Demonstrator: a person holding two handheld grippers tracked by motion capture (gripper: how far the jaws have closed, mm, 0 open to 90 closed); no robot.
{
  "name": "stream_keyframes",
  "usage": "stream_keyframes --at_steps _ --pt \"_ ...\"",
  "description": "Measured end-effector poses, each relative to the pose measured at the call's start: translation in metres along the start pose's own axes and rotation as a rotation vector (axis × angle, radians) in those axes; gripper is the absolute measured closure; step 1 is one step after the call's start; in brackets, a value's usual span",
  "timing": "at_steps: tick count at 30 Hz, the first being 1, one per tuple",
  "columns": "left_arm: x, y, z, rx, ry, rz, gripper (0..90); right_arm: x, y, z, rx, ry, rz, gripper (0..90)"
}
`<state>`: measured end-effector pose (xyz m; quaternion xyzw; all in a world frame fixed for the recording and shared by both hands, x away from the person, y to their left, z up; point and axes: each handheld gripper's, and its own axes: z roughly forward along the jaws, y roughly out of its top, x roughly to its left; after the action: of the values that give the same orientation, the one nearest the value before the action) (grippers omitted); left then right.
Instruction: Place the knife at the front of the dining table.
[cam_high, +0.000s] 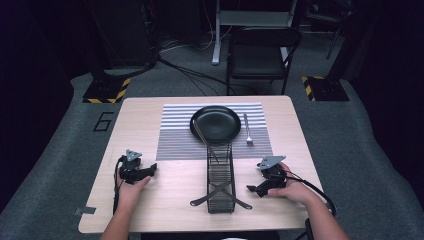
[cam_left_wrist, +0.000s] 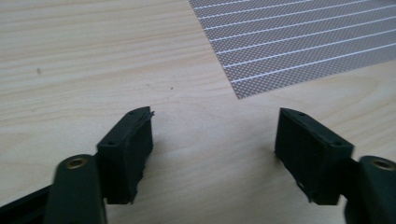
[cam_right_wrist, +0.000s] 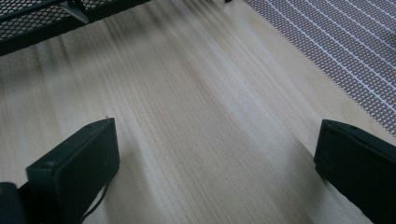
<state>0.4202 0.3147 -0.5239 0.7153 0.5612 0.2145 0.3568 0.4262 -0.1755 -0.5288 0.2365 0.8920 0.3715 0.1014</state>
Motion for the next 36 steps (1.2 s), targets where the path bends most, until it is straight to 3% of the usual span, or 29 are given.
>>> stream_keyframes --at_steps 3,11,20,25,32,36 --pt "-0.003 0.002 -0.003 -0.009 -0.029 -0.018 34.3 0.0 0.0 0.0 0.0 0.0 0.0 0.0" --pt "-0.015 0.01 -0.015 -0.032 -0.09 -0.005 41.0 0.0 0.0 0.0 0.0 0.0 0.0 0.0" --pt "-0.028 0.016 -0.022 -0.024 -0.094 0.051 44.1 0.0 0.0 0.0 0.0 -0.001 0.001 0.0" --pt "-0.031 0.019 -0.024 -0.014 -0.099 0.057 44.3 0.0 0.0 0.0 0.0 -0.002 0.002 0.0" --pt "-0.034 0.024 -0.028 -0.032 -0.107 0.029 44.8 0.0 0.0 0.0 0.002 0.0 -0.006 0.0" --pt "-0.039 0.029 -0.029 -0.024 -0.093 0.044 44.7 0.0 0.0 0.0 0.003 0.0 -0.009 0.0"
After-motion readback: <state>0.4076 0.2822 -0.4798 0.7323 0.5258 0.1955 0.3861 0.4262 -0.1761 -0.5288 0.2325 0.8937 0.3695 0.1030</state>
